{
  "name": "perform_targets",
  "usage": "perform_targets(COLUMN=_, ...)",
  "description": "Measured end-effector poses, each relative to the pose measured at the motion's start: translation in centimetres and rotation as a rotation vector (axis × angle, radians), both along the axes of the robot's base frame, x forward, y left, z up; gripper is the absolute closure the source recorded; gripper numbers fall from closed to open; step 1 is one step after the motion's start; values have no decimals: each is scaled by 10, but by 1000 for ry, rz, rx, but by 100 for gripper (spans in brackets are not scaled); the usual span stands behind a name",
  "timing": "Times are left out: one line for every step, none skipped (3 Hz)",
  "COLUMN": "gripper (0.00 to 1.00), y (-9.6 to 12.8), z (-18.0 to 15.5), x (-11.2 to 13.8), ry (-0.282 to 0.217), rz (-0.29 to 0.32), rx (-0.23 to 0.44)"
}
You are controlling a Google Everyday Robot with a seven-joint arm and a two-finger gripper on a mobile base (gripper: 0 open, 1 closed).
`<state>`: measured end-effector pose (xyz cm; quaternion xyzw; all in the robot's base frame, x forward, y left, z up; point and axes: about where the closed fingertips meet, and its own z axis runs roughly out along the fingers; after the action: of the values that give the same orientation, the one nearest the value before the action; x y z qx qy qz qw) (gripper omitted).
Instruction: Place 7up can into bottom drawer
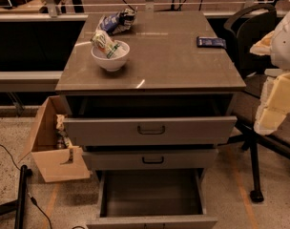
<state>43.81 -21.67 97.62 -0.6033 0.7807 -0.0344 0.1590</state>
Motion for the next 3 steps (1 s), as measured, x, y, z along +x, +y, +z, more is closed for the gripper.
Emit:
perform_targets(gripper=0, y=0, z=0, x=0, ry=0, rz=0, rx=0)
perform_targets(gripper=0, y=12, z=4, x=19, ry=-44, rz=15, rx=87)
perform_targets(gripper=0, y=54, z=7, x=68, ry=-93, rz=69, rx=274)
